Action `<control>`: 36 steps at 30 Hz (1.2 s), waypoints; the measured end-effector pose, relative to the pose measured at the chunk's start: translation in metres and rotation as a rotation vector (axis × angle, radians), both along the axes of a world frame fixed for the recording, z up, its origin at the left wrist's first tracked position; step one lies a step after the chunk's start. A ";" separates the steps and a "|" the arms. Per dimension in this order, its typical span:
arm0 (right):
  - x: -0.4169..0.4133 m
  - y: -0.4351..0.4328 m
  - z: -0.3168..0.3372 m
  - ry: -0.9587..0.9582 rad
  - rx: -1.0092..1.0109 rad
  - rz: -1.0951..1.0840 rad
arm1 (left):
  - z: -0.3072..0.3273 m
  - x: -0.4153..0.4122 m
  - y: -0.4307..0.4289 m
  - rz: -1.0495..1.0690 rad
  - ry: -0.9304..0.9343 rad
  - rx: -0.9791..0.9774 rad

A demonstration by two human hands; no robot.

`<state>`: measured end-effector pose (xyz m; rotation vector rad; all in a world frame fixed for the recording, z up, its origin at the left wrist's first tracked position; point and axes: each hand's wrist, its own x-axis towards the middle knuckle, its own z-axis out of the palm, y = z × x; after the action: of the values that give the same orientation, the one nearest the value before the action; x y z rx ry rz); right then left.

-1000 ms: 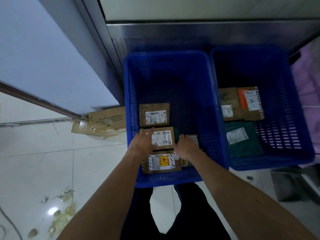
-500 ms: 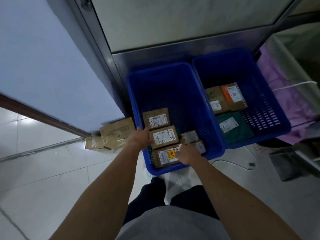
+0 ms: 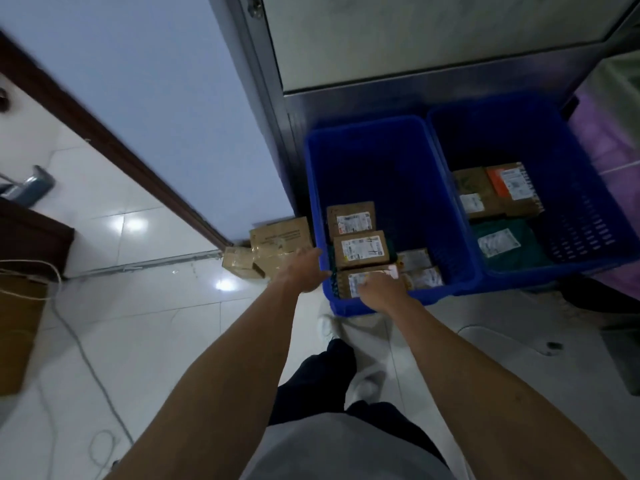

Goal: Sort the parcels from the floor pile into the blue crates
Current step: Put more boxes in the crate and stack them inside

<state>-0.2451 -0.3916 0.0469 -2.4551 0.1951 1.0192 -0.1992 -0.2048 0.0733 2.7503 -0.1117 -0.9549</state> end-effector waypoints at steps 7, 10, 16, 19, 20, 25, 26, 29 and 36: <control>-0.037 0.044 0.013 0.003 0.047 0.053 | 0.019 -0.051 0.049 0.092 -0.010 0.048; -0.039 0.055 0.011 0.010 0.034 0.099 | 0.025 -0.060 0.073 0.145 -0.031 0.056; -0.030 0.095 0.007 0.032 -0.012 0.196 | 0.015 -0.069 0.127 0.226 -0.006 0.063; -0.023 0.122 -0.003 0.056 -0.022 0.221 | -0.001 -0.068 0.156 0.254 0.034 0.058; -0.019 0.132 -0.008 0.060 -0.030 0.228 | -0.009 -0.065 0.167 0.268 0.049 0.049; 0.009 0.192 -0.053 0.082 -0.064 0.264 | -0.065 -0.040 0.228 0.344 0.100 0.000; 0.016 0.204 -0.068 0.080 -0.069 0.273 | -0.078 -0.032 0.239 0.355 0.108 -0.013; 0.037 0.243 -0.113 0.097 -0.080 0.288 | -0.117 -0.006 0.271 0.410 0.124 -0.077; 0.091 0.338 -0.219 0.109 -0.051 0.257 | -0.227 0.052 0.345 0.577 0.165 -0.184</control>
<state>-0.1544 -0.0532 -0.1716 -2.5180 -0.0627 1.2711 -0.1468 0.1402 -0.1537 2.3122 0.5595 -0.9351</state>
